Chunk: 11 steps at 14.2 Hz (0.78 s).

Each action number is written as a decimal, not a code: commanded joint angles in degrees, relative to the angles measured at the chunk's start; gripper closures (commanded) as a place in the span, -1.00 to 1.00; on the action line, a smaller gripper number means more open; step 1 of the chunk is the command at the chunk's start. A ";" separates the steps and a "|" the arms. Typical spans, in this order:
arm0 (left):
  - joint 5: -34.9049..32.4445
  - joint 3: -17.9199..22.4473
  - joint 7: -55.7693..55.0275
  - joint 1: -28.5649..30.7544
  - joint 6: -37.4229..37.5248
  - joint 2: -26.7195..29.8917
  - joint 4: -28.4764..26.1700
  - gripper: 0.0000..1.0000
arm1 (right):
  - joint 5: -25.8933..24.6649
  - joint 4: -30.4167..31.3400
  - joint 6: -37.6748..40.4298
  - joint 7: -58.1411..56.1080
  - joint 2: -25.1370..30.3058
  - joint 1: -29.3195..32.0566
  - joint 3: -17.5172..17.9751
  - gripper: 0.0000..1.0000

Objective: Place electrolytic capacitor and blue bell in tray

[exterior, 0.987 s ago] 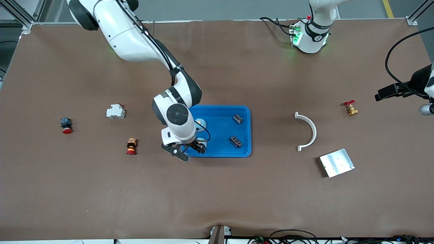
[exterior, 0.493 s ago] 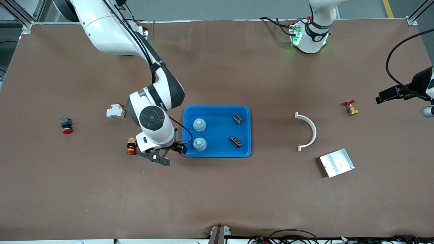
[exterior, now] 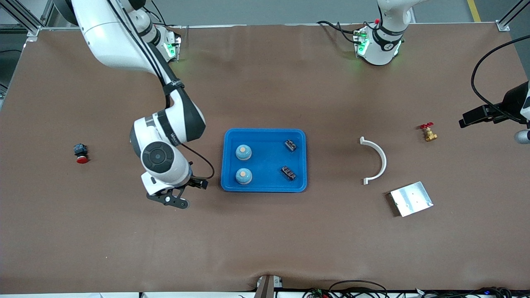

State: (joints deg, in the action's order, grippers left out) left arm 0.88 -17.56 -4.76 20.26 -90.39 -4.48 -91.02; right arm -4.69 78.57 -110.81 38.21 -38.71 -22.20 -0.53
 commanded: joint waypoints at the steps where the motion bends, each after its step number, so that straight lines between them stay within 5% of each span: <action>1: -1.31 0.25 -0.60 -0.92 0.48 0.78 0.41 -1.00 | -1.46 1.23 2.44 -3.92 3.36 1.10 0.00 -1.00; 5: -1.31 1.64 -0.69 -3.11 0.48 0.87 0.41 -1.00 | -1.64 1.14 3.94 -15.15 5.65 5.75 -0.26 -1.00; 11: -1.31 9.30 -0.60 -10.85 0.65 1.31 1.28 -1.00 | -1.55 1.23 6.48 -37.56 8.64 17.18 -0.26 -1.00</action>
State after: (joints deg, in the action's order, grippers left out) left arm 0.87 -9.68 -4.76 10.93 -90.37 -4.06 -90.42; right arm -5.45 78.58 -105.78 6.64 -32.92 -8.21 -1.98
